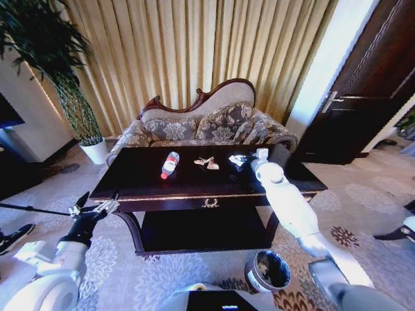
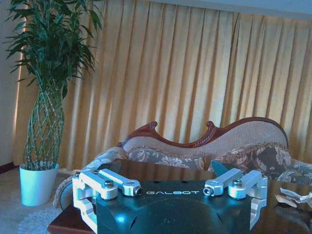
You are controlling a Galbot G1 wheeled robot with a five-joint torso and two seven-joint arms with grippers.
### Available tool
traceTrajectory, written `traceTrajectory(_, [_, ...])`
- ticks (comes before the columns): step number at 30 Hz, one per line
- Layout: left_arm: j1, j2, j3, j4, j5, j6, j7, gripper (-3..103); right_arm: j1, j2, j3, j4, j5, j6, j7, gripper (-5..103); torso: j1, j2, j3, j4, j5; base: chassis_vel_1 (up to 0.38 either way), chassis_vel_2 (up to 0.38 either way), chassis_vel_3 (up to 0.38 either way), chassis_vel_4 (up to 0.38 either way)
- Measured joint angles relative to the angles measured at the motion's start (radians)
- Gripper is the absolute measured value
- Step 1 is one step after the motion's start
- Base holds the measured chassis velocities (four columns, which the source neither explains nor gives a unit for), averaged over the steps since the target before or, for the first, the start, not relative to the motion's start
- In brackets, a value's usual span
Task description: Move to the front of the table and place the trash on the table into the trash bin.
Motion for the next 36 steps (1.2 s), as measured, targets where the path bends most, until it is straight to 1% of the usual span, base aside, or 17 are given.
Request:
traceTrajectory(10, [0.003, 0.004, -0.013, 0.000, -0.010, -0.004, 0.000, 100, -0.031, 0.005, 0.004, 0.012, 0.002, -0.010, 0.000, 101, 0.000, 0.000, 0.000, 0.0002, 0.0001, 0.000, 0.000, 0.000, 0.000])
traceTrajectory(11, [0.003, 0.005, -0.015, 0.000, -0.010, -0.004, 0.001, 100, -0.031, 0.006, 0.004, 0.012, 0.003, -0.008, 0.000, 97, 0.000, 0.000, 0.000, 0.0002, 0.0000, 0.000, 0.000, 0.000, 0.000])
traceTrajectory(12, [0.003, 0.005, -0.015, 0.000, -0.010, -0.004, 0.001, 100, -0.031, 0.006, 0.004, 0.012, 0.003, -0.008, 0.000, 97, 0.000, 0.000, 0.000, 0.0002, 0.0000, 0.000, 0.000, 0.000, 0.000])
traceTrajectory(13, [0.003, 0.006, -0.016, 0.000, -0.010, -0.005, 0.001, 100, -0.029, 0.006, 0.004, 0.012, 0.004, -0.007, 0.000, 93, 0.000, 0.000, 0.000, 0.0003, 0.0000, 0.000, 0.000, 0.000, 0.000])
traceTrajectory(14, [0.003, 0.006, -0.017, 0.000, -0.011, -0.005, 0.001, 100, -0.028, 0.007, 0.004, 0.012, 0.004, -0.006, 0.000, 93, 0.000, 0.000, 0.000, 0.0003, 0.0000, 0.000, 0.000, 0.000, 0.000])
traceTrajectory(16, [0.003, 0.005, -0.017, 0.000, -0.011, -0.005, 0.001, 100, -0.026, 0.005, 0.004, 0.016, 0.006, -0.004, 0.000, 82, 0.000, 0.000, 0.000, 0.0003, -0.0001, 0.000, 0.000, 0.000, 0.000])
traceTrajectory(17, [0.003, 0.005, -0.017, 0.000, -0.011, -0.005, 0.001, 100, -0.026, 0.005, 0.004, 0.016, 0.006, -0.004, 0.000, 82, 0.000, 0.000, 0.000, 0.0003, -0.0001, 0.000, 0.000, 0.000, 0.000])
traceTrajectory(19, [0.003, 0.004, -0.017, 0.000, -0.011, -0.005, 0.002, 100, -0.026, 0.004, 0.004, 0.017, 0.007, -0.003, 0.000, 77, 0.000, 0.000, 0.000, 0.0003, -0.0001, 0.000, 0.000, 0.000, 0.000])
traceTrajectory(20, [0.003, 0.004, -0.017, 0.000, -0.011, -0.006, 0.002, 100, -0.026, 0.004, 0.005, 0.018, 0.007, -0.001, 0.000, 71, 0.000, 0.000, 0.000, 0.0002, -0.0001, 0.000, 0.000, 0.000, 0.000])
traceTrajectory(21, [0.003, 0.004, -0.017, 0.000, -0.011, -0.006, 0.002, 100, -0.026, 0.004, 0.005, 0.018, 0.007, -0.001, 0.000, 71, 0.000, 0.000, 0.000, 0.0002, -0.0001, 0.000, 0.000, 0.000, 0.000])
traceTrajectory(25, [0.002, 0.006, -0.017, 0.000, -0.012, -0.008, 0.002, 100, -0.033, 0.002, 0.011, 0.020, 0.008, 0.013, -0.001, 49, 0.000, 0.000, 0.000, 0.0002, -0.0001, 0.000, 0.000, 0.000, 0.000])
traceTrajectory(28, [0.001, 0.007, -0.017, 0.000, -0.012, -0.009, 0.002, 100, -0.034, 0.002, 0.012, 0.021, 0.008, 0.014, -0.001, 49, 0.000, 0.000, 0.000, 0.0002, -0.0001, 0.000, 0.000, 0.000, 0.000])
traceTrajectory(29, [0.001, 0.007, -0.017, 0.000, -0.012, -0.009, 0.002, 100, -0.034, 0.001, 0.014, 0.021, 0.008, 0.015, -0.002, 33, 0.000, 0.000, 0.000, 0.0002, 0.0000, 0.000, 0.000, 0.000, 0.000])
traceTrajectory(30, [0.001, 0.007, -0.017, 0.000, -0.012, -0.009, 0.002, 100, -0.034, 0.001, 0.015, 0.021, 0.008, 0.015, -0.002, 27, 0.000, 0.000, 0.000, 0.0002, 0.0000, 0.000, 0.000, 0.000, 0.000])
traceTrajectory(32, [0.001, 0.007, -0.016, 0.000, -0.012, -0.009, 0.002, 100, -0.035, 0.000, 0.016, 0.022, 0.009, 0.015, -0.002, 27, 0.000, 0.000, 0.000, 0.0002, 0.0000, 0.000, 0.000, 0.000, 0.000])
traceTrajectory(35, [0.000, 0.007, -0.016, 0.000, -0.012, -0.010, 0.002, 100, -0.040, -0.002, 0.019, 0.024, 0.009, 0.016, -0.002, 12, 0.000, 0.000, 0.000, 0.0002, -0.0001, 0.000, 0.000, 0.000, 0.000])
traceTrajectory(36, [0.000, 0.007, -0.016, 0.000, -0.012, -0.010, 0.002, 100, -0.043, -0.002, 0.021, 0.026, 0.009, 0.017, -0.003, 12, 0.000, 0.000, 0.000, 0.0003, -0.0001, 0.000, 0.000, 0.000, 0.000])
